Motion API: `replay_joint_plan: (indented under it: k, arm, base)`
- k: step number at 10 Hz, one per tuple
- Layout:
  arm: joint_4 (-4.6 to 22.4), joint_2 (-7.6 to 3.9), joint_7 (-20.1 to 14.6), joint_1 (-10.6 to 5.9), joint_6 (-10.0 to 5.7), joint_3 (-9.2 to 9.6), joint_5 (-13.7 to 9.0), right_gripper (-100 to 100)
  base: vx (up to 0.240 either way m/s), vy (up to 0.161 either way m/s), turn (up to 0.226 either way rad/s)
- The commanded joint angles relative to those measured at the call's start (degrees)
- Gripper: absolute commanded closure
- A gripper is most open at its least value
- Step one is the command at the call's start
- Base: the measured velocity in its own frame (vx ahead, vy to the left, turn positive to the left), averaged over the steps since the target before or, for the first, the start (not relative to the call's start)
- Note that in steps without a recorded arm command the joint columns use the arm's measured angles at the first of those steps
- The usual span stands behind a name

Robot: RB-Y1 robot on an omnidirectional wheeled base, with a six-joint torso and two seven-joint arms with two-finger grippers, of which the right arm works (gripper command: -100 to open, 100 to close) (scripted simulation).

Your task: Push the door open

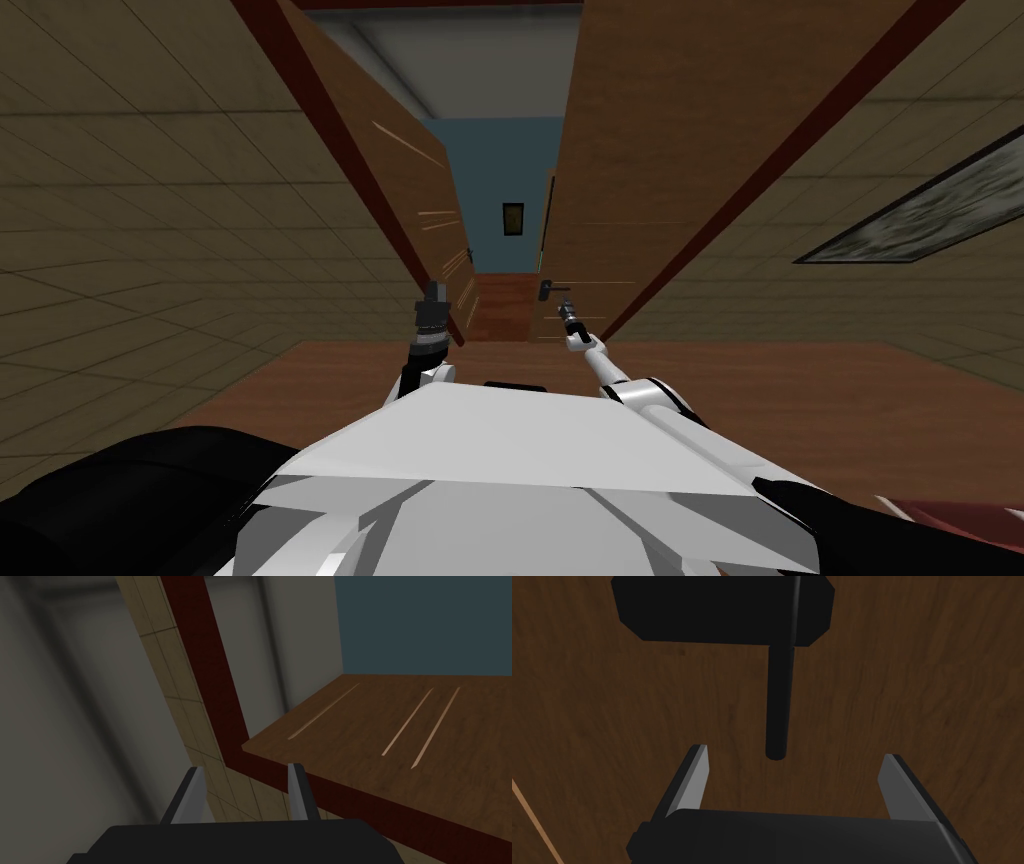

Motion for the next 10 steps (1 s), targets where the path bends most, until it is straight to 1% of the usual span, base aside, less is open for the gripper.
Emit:
replay_joint_plan:
  k: [1, 4, 7, 8, 9, 10]
  arm:
    - [0.15, 0.05, 0.11, -0.02, -0.07, -0.20, -0.04, -100]
    - [0.46, 0.17, 0.33, -0.05, -0.22, -0.63, -0.11, -100]
    - [0.83, 0.31, 0.61, -0.09, -0.41, -1.15, -0.21, -100]
    - [0.91, 0.34, 0.67, -0.10, -0.45, -1.27, -0.23, -100]
    - [0.88, 0.32, 0.62, -0.11, -0.44, -1.18, -0.21, -100]
    - [0.88, 0.32, 0.62, -0.11, -0.44, -1.18, -0.21, 100]
  base:
    - [0.125, -0.009, 0.016]
    - [0.187, 0.002, 0.031]
    - [0.220, -0.006, 0.032]
    - [0.185, 0.002, 0.017]
    - [0.075, -0.001, 0.005]
    - [-0.007, 0.000, -0.002]
